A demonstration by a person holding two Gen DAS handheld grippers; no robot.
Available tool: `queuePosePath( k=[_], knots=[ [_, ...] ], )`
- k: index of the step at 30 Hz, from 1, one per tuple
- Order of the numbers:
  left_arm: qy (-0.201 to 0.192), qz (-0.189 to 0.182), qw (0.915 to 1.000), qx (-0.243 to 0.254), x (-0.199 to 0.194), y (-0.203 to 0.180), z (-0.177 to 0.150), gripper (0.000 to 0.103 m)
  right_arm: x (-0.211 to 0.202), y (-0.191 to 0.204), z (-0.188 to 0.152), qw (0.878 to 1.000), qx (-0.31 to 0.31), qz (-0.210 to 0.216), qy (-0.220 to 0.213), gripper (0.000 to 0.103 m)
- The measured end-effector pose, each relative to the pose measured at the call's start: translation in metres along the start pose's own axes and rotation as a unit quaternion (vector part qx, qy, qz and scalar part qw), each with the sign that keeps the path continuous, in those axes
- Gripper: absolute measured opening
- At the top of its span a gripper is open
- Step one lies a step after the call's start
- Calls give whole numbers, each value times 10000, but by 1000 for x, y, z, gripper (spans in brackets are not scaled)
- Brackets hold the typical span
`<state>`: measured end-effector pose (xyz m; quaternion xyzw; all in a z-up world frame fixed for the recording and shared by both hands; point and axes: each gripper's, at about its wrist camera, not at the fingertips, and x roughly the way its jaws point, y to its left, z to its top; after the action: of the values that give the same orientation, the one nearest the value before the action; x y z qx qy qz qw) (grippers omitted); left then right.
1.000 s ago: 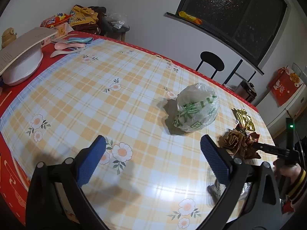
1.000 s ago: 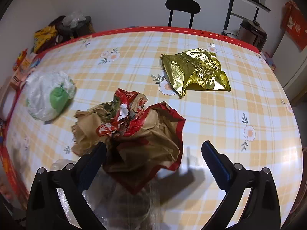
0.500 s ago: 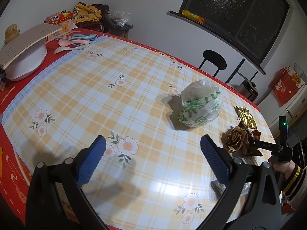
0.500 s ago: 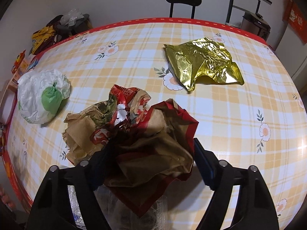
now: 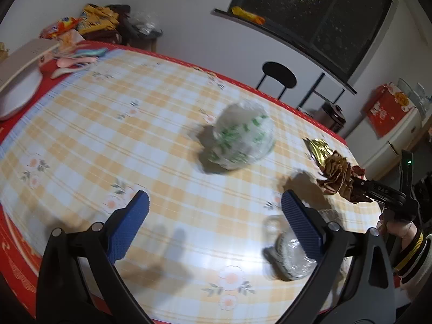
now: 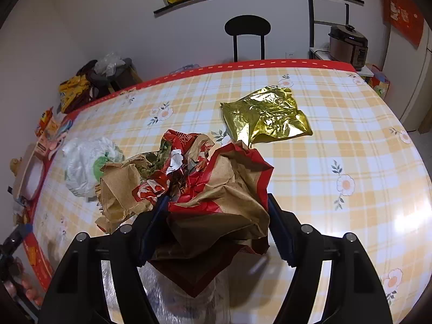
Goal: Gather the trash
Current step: 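Grasp the clear plastic container with the left gripper while the right holds the paper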
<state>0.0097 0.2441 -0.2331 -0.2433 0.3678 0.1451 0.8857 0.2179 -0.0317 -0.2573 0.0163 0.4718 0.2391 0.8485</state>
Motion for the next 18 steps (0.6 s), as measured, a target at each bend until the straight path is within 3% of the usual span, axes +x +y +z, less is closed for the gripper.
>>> queuePosePath(
  k=[5, 11, 18],
  knots=[
    [233, -270, 9993, 131, 13, -23, -8, 95, -23, -13, -15, 9999, 71, 4, -78, 70],
    [423, -337, 9977, 408, 27, -51, -16, 90, -38, -35, -36, 9995, 289, -87, -49, 70],
    [937, -829, 9921, -49, 55, -60, -27, 81, -53, -56, -54, 9988, 479, -134, -7, 70]
  ],
)
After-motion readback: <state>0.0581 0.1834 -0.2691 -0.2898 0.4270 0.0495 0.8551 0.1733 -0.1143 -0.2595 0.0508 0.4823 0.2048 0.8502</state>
